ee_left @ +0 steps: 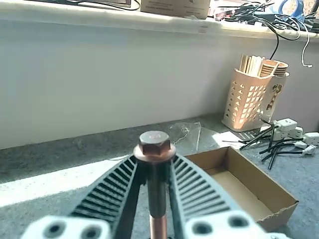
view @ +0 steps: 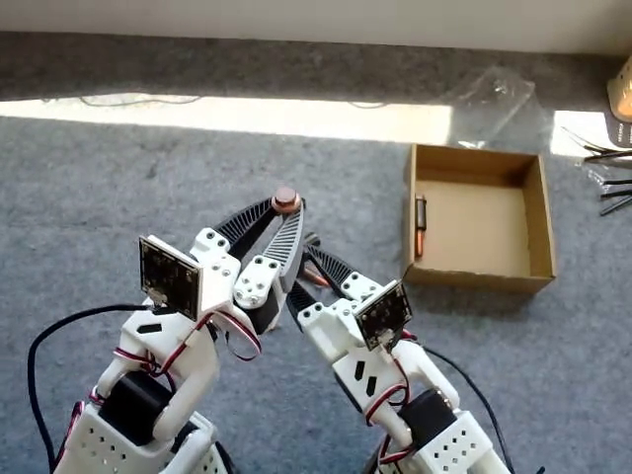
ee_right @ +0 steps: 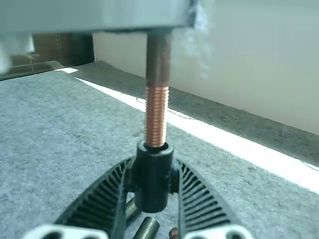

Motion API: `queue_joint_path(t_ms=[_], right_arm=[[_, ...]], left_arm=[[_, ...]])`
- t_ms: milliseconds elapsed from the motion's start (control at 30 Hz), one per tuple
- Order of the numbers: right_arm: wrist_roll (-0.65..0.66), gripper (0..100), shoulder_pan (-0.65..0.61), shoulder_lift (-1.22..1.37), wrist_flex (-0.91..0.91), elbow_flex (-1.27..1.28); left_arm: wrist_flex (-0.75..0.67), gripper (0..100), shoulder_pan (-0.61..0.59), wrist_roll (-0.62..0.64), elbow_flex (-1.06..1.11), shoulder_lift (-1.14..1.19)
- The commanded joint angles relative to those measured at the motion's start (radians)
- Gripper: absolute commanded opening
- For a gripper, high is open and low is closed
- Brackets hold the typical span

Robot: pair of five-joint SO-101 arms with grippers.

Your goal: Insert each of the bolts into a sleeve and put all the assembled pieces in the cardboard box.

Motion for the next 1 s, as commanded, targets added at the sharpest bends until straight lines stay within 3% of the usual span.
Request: queue_joint_path(t_ms=[0,400,967], right_arm=[[-0.008,0.5,0.010,-0.012,-0.004,0.133],[-0.006,0.5,0.010,-0.012,-0.004,0.133],[-0.006,0.5,0.010,-0.012,-0.004,0.133]], left_arm=[[-0.029,1,0.008,0.002,-0.008,-0.016],[-0.095,1,-0.039,0.005,0.058,-0.015],[-0.060,1,-0.042,0.005,0.062,-0.015]])
